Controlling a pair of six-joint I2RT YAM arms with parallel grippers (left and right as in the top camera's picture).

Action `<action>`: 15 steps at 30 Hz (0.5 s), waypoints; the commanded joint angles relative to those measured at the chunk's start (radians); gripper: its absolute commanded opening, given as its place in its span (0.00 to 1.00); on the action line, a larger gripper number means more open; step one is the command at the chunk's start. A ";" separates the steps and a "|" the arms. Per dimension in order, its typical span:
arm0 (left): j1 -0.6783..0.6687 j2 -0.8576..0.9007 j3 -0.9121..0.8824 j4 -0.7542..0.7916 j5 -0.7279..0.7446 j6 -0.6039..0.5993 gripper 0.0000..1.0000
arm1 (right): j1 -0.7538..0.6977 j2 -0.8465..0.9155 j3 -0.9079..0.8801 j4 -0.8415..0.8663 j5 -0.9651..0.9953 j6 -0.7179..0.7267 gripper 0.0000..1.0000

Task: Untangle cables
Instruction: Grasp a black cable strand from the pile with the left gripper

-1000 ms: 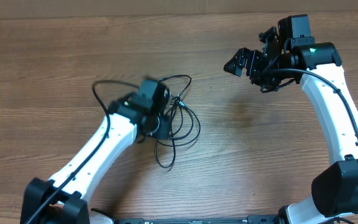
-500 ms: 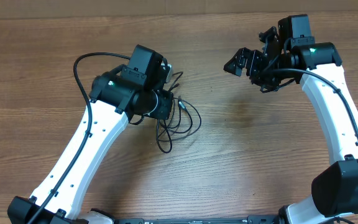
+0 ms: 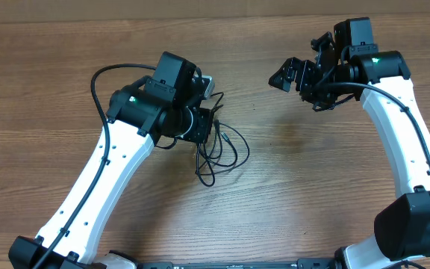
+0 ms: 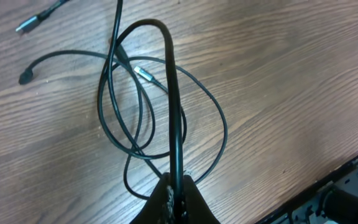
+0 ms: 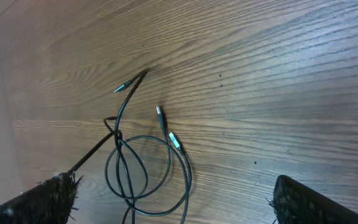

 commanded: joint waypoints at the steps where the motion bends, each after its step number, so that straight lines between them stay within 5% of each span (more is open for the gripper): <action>1: 0.006 -0.017 0.067 0.019 0.011 0.005 0.04 | -0.001 -0.010 0.008 0.002 0.003 0.000 1.00; 15: 0.006 -0.018 0.146 -0.005 -0.259 -0.109 0.04 | -0.001 -0.010 0.008 0.002 0.003 0.000 1.00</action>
